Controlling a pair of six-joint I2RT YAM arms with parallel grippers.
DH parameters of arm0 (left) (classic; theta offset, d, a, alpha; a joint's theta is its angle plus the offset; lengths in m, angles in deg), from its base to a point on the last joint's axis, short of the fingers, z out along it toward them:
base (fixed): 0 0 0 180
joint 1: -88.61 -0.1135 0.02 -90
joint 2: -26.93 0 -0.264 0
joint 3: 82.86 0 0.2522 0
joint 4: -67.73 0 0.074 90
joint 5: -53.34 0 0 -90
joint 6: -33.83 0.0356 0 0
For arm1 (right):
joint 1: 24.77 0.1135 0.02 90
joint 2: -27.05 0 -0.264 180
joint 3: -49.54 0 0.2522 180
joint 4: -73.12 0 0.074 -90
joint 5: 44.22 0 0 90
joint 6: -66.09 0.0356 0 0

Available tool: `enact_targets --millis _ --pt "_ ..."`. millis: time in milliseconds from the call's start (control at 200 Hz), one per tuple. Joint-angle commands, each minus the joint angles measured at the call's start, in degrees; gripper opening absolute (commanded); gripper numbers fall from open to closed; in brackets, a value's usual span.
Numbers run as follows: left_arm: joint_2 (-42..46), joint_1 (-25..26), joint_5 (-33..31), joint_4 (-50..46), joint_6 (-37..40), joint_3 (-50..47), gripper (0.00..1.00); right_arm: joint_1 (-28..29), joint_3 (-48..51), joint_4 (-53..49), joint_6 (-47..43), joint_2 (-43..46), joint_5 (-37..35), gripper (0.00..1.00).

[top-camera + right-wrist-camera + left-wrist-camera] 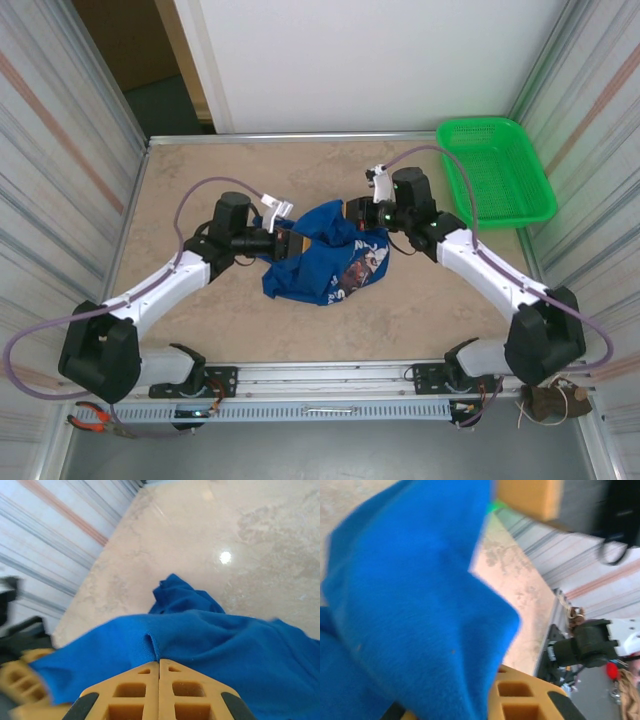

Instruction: Fold the inside-out t-shirt

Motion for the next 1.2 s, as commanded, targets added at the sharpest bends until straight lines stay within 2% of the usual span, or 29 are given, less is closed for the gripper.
enact_targets --millis 0,60,150,291,456,651,792,877,917,952,1027,1092,1197 --pt "0.74 -1.24 -3.7 0.08 2.63 -1.05 0.28 -0.09 -2.43 -2.21 -0.69 3.71 1.57 0.0" --pt "0.59 -1.5 -4.64 -0.82 3.33 -0.94 0.52 0.08 -2.4 -2.34 -0.32 4.18 1.66 0.0" --pt "1.88 -1.52 -7.61 -2.03 4.58 -0.67 0.61 0.09 -2.45 -2.69 -0.09 4.18 1.65 0.0" --pt "7.27 0.69 -17.23 -2.43 8.17 -0.17 0.68 0.63 -2.69 -2.87 0.03 3.56 1.72 0.0" --pt "9.15 6.93 -26.1 -3.63 15.47 3.82 0.7 1.3 -3.57 -3.61 -0.04 3.13 1.33 0.0" --pt "3.84 15.42 -35.11 -4.09 23.69 8.99 0.72 1.76 -5.3 -4.86 -0.02 3.3 1.12 0.0" --pt "-1.59 17.7 -42.64 -1.18 25.53 10.98 0.73 1.96 -7.1 -6.48 -0.13 4.14 0.99 0.0" --pt "-4.12 17.64 -46.54 -0.29 25.87 12.16 0.66 1.97 -8.35 -7.7 -0.5 5.2 0.76 0.0" --pt "-4.88 17.39 -46.24 -0.3 26.12 12.78 0.59 1.97 -8.84 -8.3 -0.65 5.85 0.5 0.0" --pt "-5.33 17.09 -45.11 -0.55 26.0 13.31 0.49 1.93 -9.39 -8.68 -0.84 6.32 0.17 0.0" --pt "-5.4 16.25 -41.86 -1.2 25.1 14.39 0.16 1.95 -10.67 -9.44 -1.17 7.2 -0.51 0.0" --pt "-4.0 14.37 -34.34 -0.17 22.89 14.25 0.0 1.82 -12.0 -10.49 -1.87 7.3 -1.8 0.0" --pt "-1.35 9.58 -16.34 4.95 15.32 13.31 0.0 -0.19 -13.71 -11.54 -1.64 5.24 -4.18 0.0"
